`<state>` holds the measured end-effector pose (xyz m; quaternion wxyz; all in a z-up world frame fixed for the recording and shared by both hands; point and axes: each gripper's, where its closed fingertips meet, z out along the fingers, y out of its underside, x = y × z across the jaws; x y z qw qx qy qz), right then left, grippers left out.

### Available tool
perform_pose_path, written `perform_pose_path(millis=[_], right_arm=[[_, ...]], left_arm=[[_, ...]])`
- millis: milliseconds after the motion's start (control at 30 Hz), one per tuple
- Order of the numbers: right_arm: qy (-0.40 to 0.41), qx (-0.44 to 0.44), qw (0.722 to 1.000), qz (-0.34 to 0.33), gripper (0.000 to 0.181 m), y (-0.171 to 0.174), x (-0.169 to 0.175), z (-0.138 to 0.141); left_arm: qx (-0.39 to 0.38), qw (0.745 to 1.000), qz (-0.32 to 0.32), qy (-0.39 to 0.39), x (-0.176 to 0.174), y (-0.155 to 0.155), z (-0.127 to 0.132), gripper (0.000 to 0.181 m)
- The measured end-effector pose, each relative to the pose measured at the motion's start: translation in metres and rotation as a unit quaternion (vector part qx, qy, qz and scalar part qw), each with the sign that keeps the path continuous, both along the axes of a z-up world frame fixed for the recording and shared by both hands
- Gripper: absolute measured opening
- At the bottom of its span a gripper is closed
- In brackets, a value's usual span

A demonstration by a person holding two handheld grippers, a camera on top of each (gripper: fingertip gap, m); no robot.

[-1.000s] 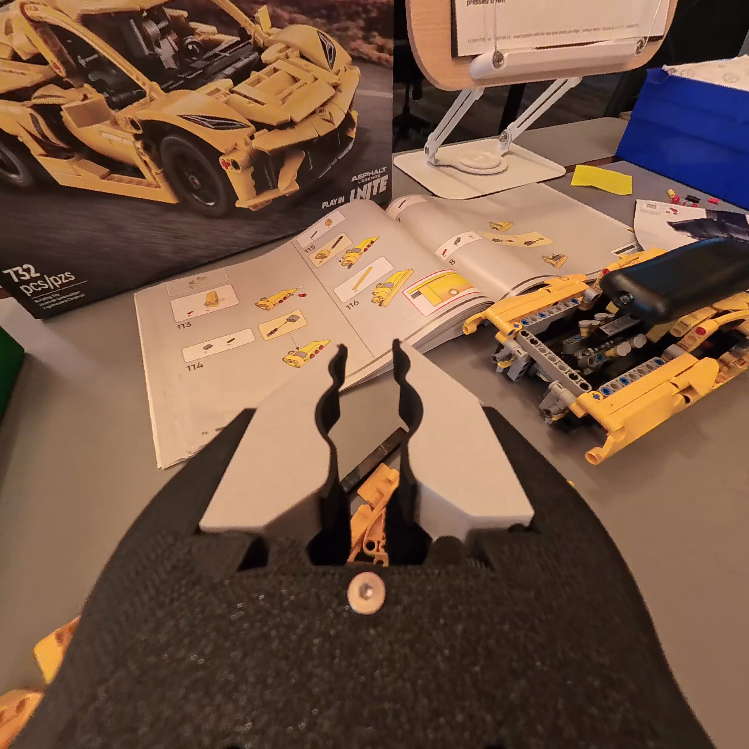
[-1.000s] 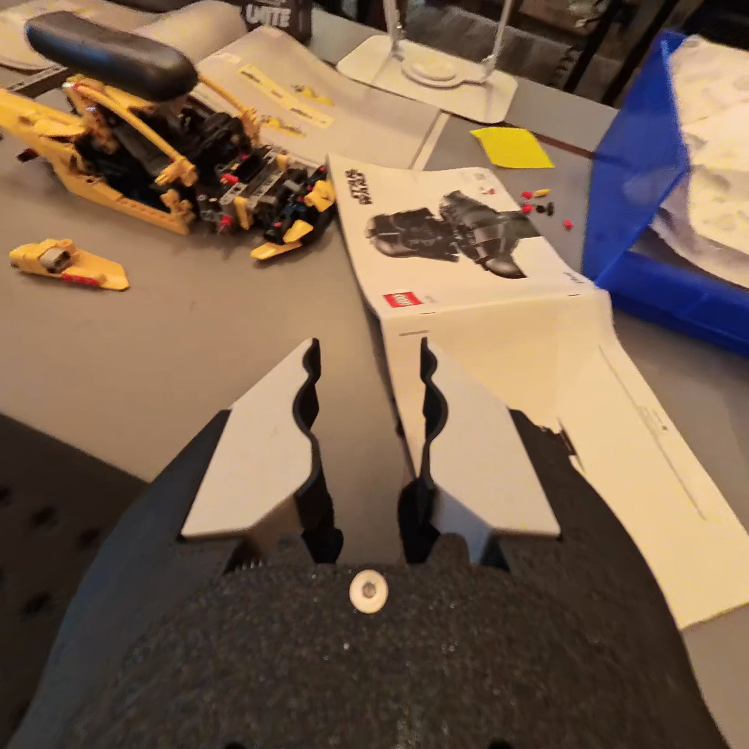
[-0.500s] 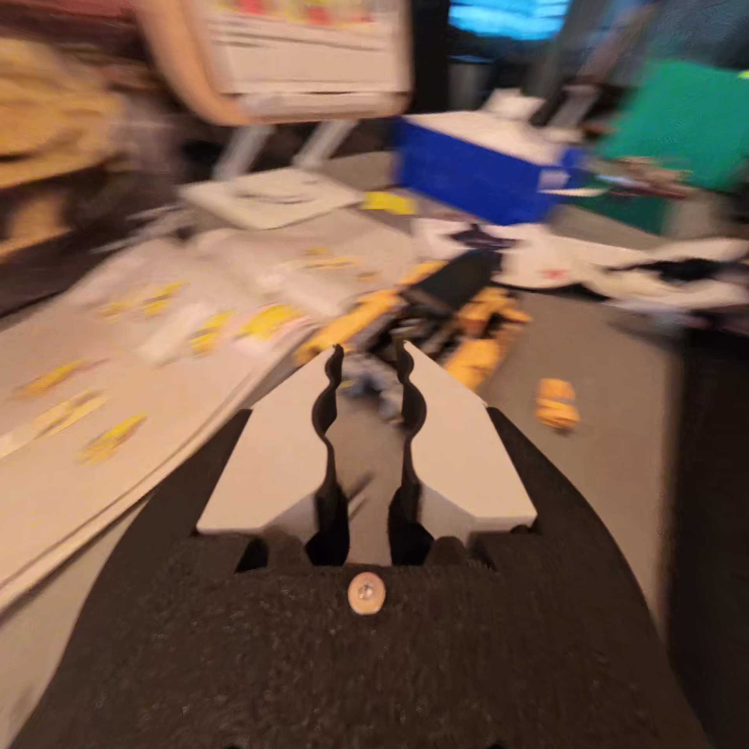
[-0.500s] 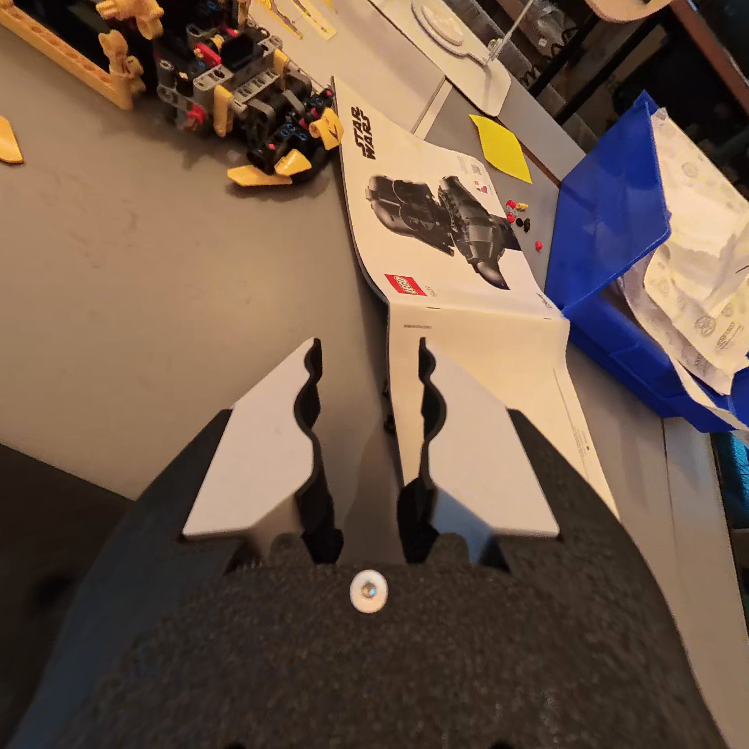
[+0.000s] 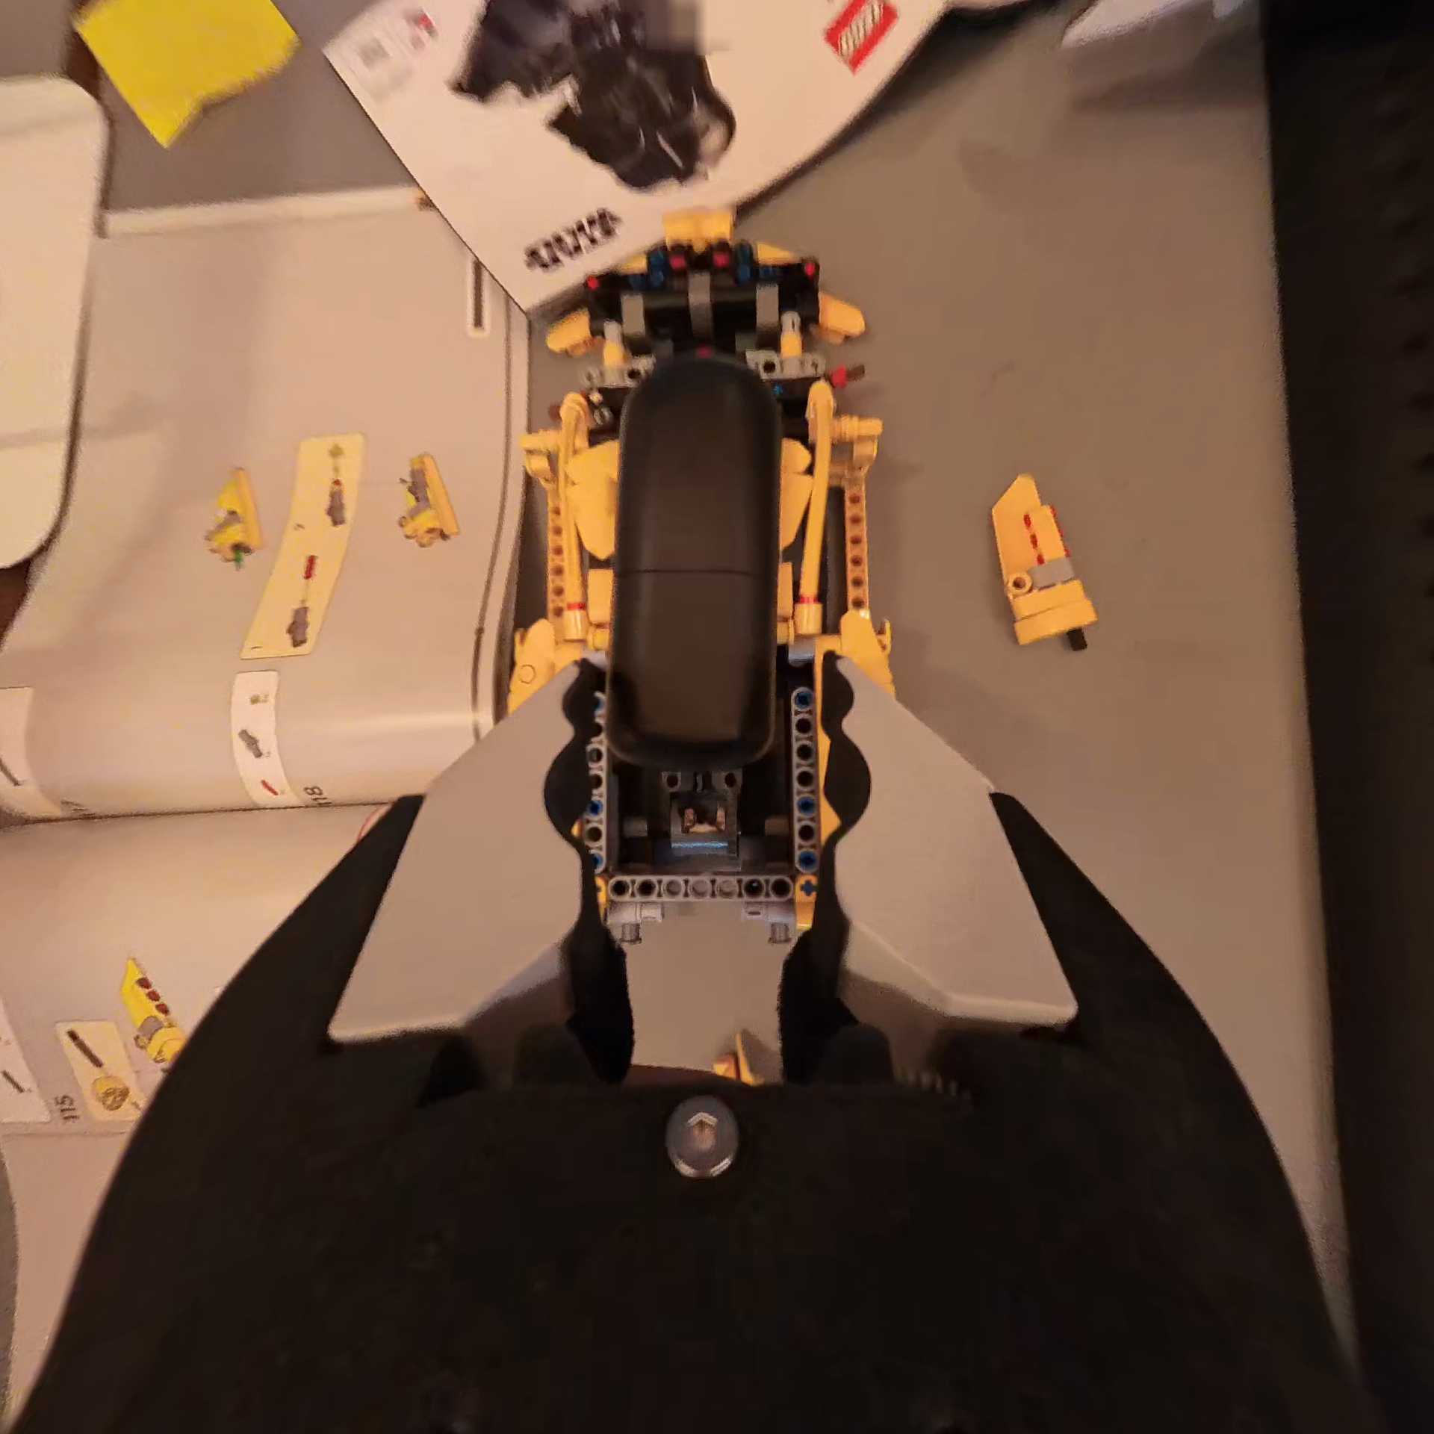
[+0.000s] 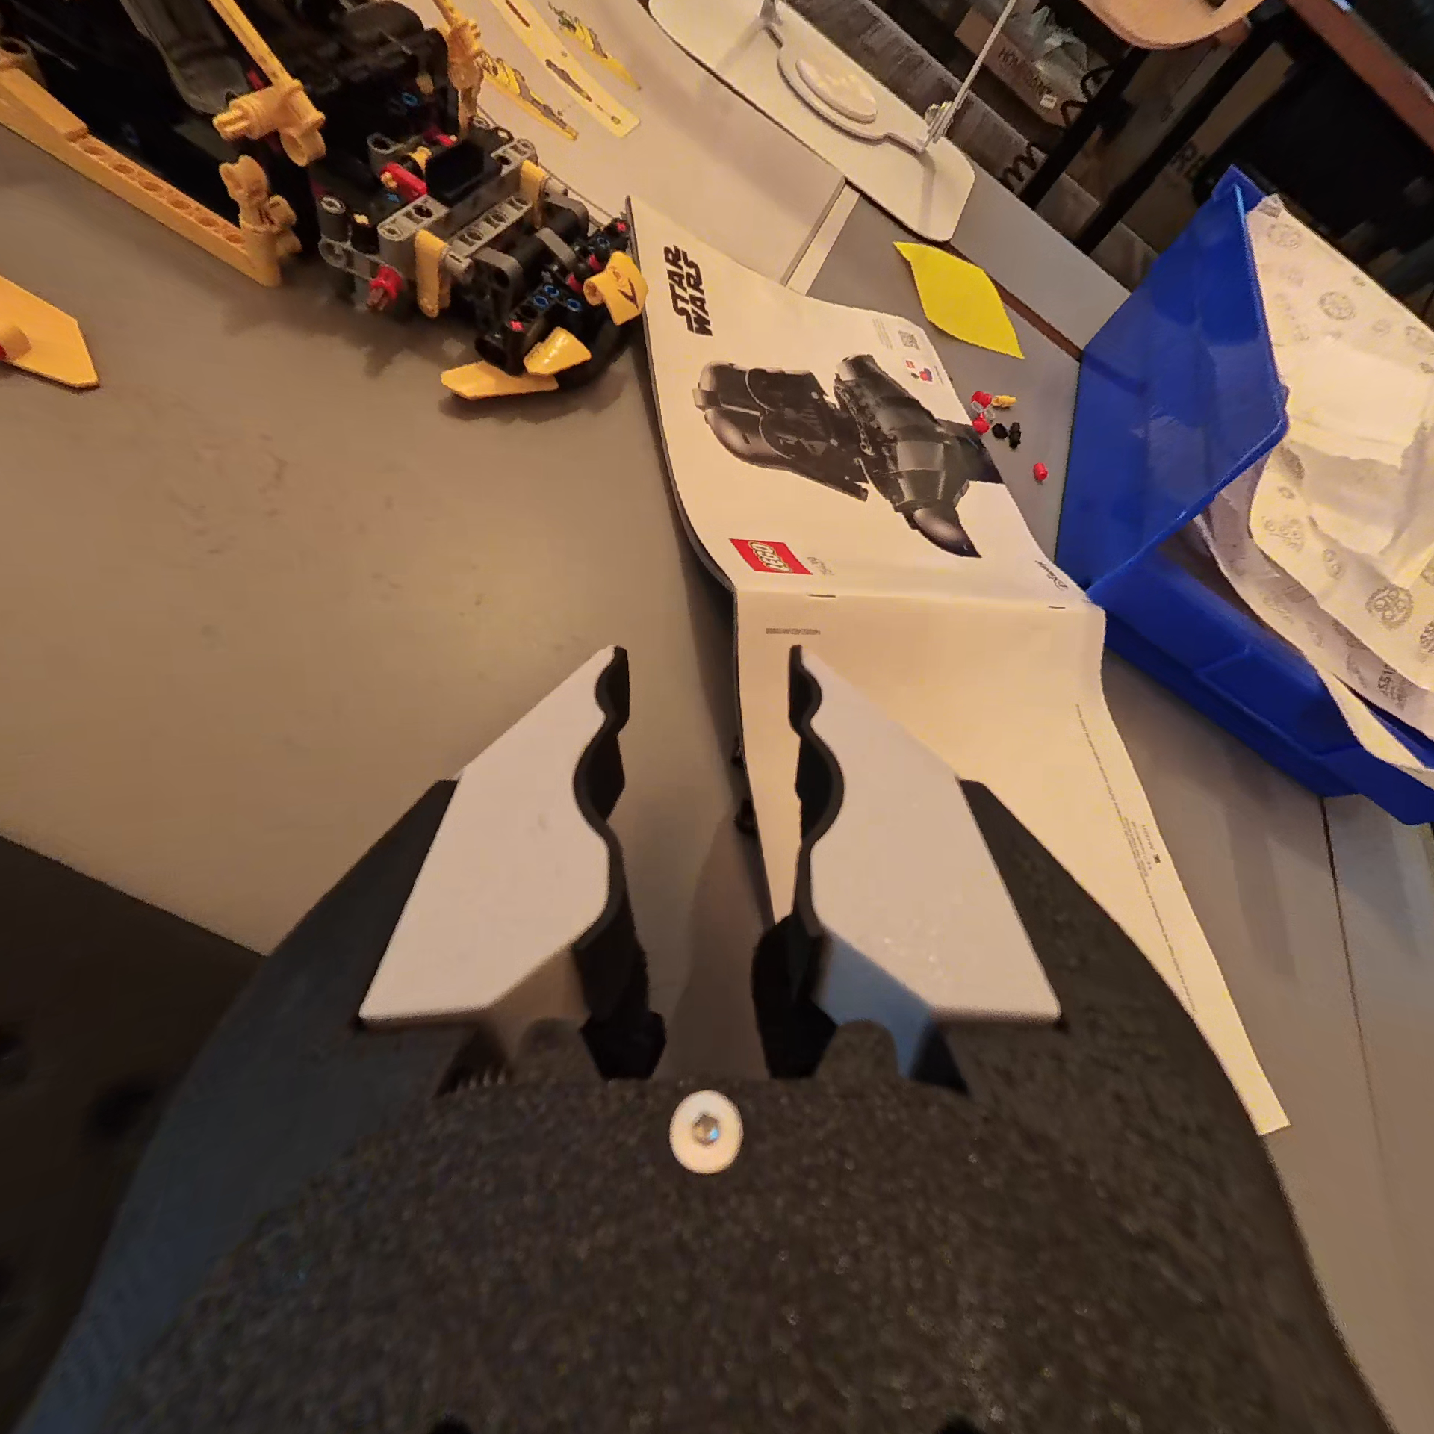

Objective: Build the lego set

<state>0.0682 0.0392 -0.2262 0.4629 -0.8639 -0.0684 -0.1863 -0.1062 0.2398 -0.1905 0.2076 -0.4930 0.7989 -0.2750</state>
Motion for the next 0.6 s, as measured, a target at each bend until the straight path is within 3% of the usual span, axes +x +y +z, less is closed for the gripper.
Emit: perform_pose_path(millis=[133, 300, 433, 600], right_arm=[[0.0, -0.001, 1.0, 0.006, 0.037, 0.0, -0.002, 0.0], [-0.008, -0.002, 1.0, 0.011, 0.036, 0.0, -0.004, -0.001], [-0.018, -0.003, 1.0, 0.013, 0.034, 0.0, -0.005, -0.001], [-0.015, 0.001, 1.0, 0.015, 0.033, 0.0, -0.005, 0.0]], left_arm=[[0.03, 0.996, -0.011, 0.081, 0.0, 0.004, -0.02, 0.048], [0.037, 0.996, -0.001, 0.084, -0.002, 0.004, -0.015, 0.048], [0.045, 0.998, 0.034, 0.019, -0.014, 0.007, 0.004, 0.047], [-0.015, 0.978, 0.159, -0.135, -0.066, 0.007, 0.043, 0.046]])
